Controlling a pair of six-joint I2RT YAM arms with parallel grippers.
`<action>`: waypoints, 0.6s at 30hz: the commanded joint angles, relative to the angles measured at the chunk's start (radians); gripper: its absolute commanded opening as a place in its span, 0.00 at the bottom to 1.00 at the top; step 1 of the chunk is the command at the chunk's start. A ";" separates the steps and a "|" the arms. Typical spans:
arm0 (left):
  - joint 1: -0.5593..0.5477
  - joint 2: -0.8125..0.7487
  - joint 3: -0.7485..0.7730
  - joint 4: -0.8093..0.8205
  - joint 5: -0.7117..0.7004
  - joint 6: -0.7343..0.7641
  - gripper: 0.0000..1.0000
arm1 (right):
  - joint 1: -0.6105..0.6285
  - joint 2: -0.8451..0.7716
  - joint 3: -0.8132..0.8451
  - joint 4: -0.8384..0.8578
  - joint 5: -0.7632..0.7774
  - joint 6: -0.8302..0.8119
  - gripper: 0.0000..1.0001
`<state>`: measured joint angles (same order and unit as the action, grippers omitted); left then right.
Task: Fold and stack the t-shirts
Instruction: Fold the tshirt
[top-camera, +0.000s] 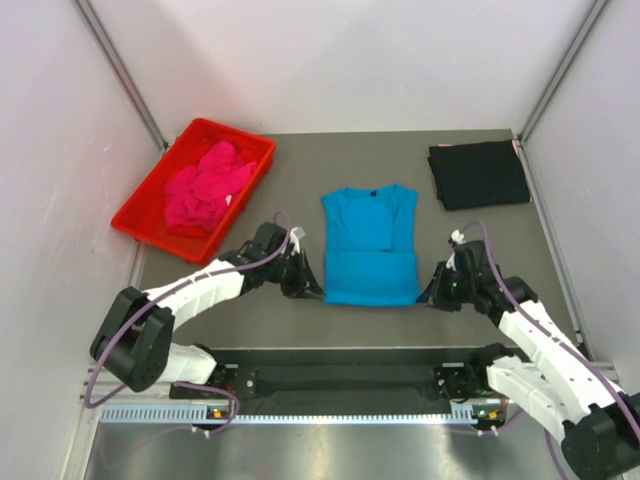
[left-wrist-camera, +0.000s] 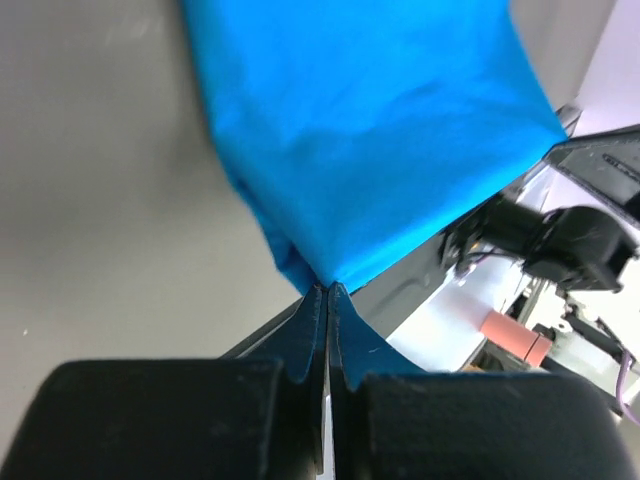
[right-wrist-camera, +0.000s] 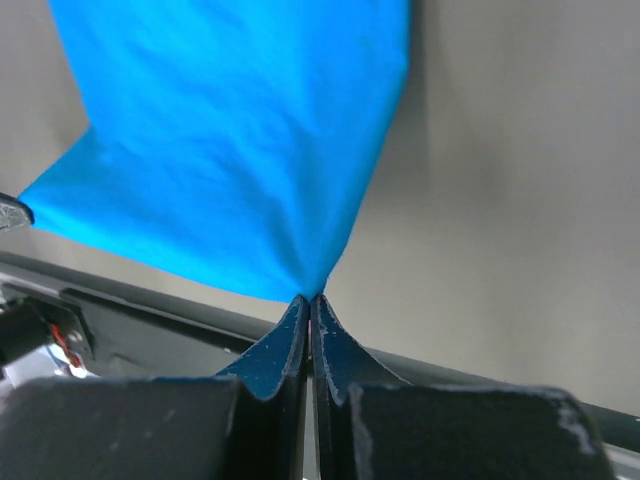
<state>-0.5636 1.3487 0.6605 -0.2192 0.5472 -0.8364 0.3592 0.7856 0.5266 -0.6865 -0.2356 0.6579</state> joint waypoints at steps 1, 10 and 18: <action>0.005 0.009 0.135 -0.068 -0.052 0.036 0.00 | 0.009 0.049 0.122 -0.039 0.055 -0.027 0.00; 0.053 0.177 0.436 -0.150 -0.082 0.109 0.00 | -0.003 0.265 0.363 -0.038 0.113 -0.096 0.00; 0.159 0.371 0.698 -0.154 -0.059 0.163 0.00 | -0.048 0.527 0.651 -0.041 0.139 -0.173 0.00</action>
<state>-0.4381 1.6836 1.2690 -0.3817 0.4801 -0.7136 0.3351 1.2476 1.0813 -0.7303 -0.1242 0.5377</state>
